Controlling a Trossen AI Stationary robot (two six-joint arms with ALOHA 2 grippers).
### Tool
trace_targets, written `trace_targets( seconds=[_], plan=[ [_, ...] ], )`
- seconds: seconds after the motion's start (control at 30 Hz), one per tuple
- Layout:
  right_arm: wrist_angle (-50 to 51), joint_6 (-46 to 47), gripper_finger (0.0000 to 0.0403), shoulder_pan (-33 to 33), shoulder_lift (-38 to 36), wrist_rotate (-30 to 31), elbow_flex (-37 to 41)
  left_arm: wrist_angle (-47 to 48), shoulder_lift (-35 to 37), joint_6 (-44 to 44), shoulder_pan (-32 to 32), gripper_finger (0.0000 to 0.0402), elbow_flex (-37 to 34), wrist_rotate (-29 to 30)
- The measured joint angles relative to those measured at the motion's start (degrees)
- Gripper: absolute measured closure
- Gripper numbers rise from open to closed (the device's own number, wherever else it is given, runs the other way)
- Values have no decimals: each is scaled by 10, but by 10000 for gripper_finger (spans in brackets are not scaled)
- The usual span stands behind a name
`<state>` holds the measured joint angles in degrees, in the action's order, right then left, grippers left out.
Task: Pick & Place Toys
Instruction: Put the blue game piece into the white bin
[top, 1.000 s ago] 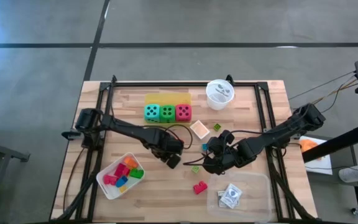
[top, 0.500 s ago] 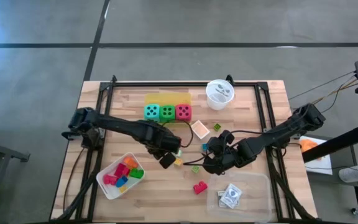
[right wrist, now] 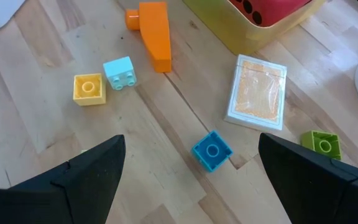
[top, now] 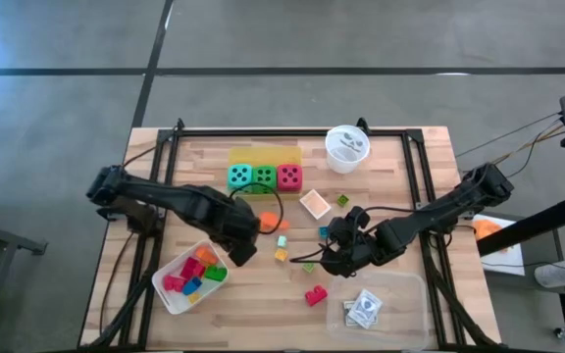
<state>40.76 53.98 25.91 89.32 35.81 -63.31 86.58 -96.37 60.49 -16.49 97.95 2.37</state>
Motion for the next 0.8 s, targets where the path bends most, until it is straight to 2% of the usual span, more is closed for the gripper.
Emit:
trace_targets(
  seconds=[0.1,0.2,0.3,0.53,0.8],
  plan=[
    [0,0,39,0,0,0,0,29,3,-41,-25,325,0,-10],
    [-2,-2,39,0,0,0,0,34,9,-122,-70,325,-14,-47],
    [-5,-2,39,0,0,0,0,34,17,-121,-117,325,-21,-60],
    [-7,-6,39,0,0,0,0,34,66,51,-206,325,-34,-63],
    [-9,-6,39,0,0,-3,0,35,133,262,-306,325,-94,-65]
  ],
)
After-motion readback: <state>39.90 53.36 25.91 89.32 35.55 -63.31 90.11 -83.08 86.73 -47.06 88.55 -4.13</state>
